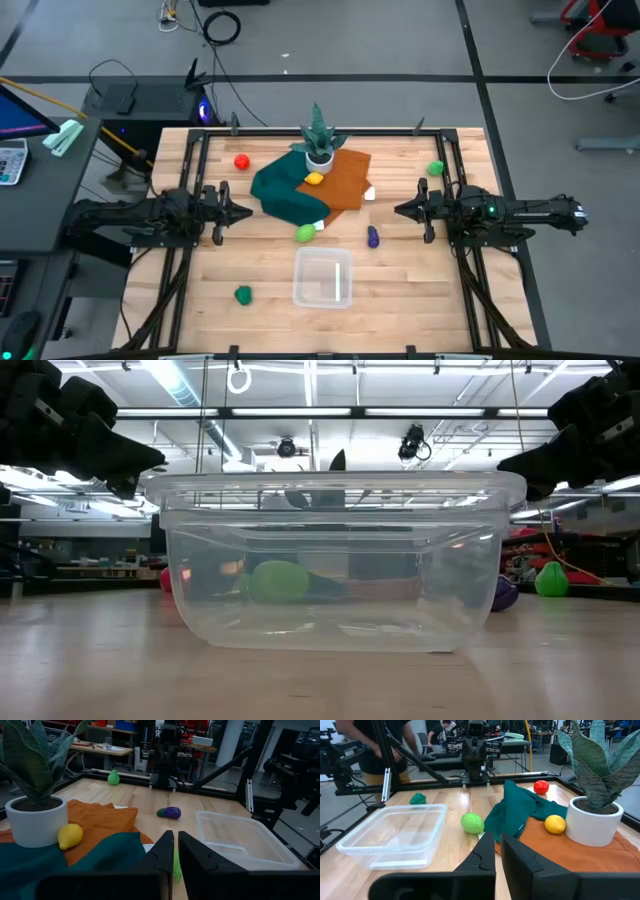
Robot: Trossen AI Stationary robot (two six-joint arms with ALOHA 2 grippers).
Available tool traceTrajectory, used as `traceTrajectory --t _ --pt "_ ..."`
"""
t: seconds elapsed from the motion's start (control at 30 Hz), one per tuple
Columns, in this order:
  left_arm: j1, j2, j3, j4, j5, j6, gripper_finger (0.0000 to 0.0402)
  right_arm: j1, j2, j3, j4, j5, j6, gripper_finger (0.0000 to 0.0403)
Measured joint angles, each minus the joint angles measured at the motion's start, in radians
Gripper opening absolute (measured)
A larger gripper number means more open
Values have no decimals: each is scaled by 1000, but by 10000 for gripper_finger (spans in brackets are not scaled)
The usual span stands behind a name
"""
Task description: Pick and placing Produce into tupperware
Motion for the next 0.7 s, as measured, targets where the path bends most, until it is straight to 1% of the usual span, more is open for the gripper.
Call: traceTrajectory --t 0.43,0.7 --pt "0 0 0 0 0 0 40 0 0 0 0 0 0 0" --pt "0 0 0 0 0 0 30 0 0 0 0 0 0 0"
